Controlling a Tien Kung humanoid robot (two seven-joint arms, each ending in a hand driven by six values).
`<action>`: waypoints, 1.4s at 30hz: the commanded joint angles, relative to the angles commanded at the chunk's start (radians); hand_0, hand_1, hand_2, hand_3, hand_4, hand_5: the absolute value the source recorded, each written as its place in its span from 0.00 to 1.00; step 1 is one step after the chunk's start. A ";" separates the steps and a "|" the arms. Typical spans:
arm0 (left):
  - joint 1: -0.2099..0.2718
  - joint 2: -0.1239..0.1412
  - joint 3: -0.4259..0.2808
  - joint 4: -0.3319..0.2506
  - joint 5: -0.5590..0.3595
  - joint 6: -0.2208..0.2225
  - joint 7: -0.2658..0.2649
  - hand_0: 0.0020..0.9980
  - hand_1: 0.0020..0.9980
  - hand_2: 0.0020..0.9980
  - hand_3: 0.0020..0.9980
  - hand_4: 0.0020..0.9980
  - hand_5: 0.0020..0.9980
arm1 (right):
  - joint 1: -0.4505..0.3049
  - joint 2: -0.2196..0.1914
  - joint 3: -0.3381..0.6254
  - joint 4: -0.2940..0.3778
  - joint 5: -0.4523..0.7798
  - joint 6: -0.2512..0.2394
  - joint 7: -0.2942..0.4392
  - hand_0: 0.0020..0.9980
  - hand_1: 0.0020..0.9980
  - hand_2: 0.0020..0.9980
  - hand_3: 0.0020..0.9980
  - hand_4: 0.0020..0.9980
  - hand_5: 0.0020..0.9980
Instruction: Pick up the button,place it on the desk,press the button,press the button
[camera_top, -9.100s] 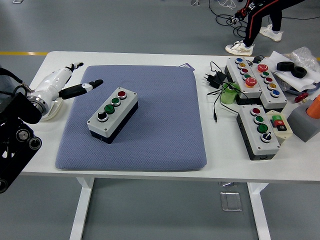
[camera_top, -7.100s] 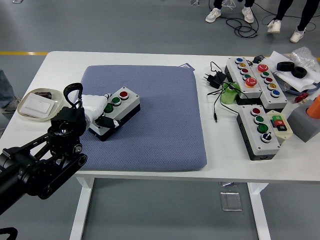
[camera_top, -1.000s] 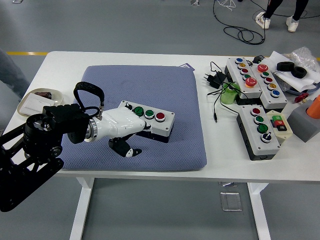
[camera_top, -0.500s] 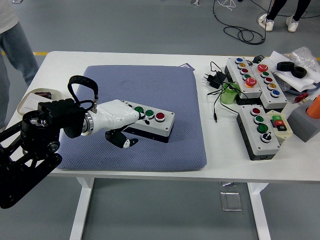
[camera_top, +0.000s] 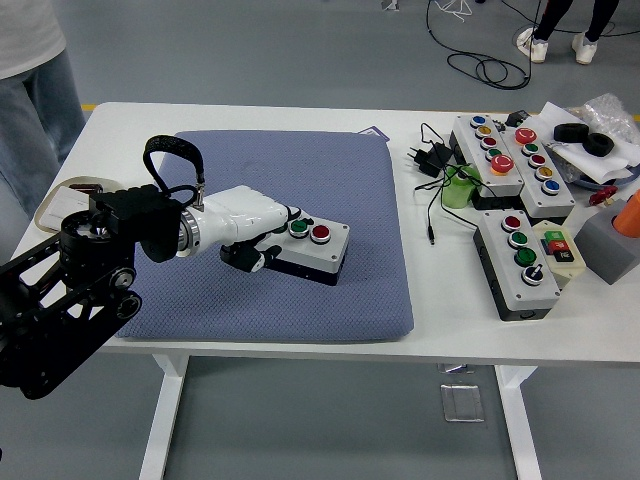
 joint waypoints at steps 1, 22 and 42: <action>-0.008 -0.006 0.005 0.016 0.002 0.002 0.000 0.11 0.01 0.04 0.94 0.36 0.00 | 0.001 0.000 0.000 0.000 0.001 0.000 0.000 0.64 0.47 0.62 0.56 0.30 0.22; -0.042 -0.012 0.041 0.120 0.023 -0.009 -0.008 0.11 0.00 0.04 0.94 0.37 0.00 | 0.006 0.000 0.000 0.000 -0.003 0.001 -0.001 0.64 0.47 0.62 0.56 0.30 0.22; -0.072 0.000 0.102 0.115 0.056 -0.035 -0.014 0.11 0.00 0.04 0.90 0.39 0.00 | 0.007 -0.001 0.001 0.000 -0.005 0.001 -0.001 0.64 0.47 0.62 0.56 0.30 0.22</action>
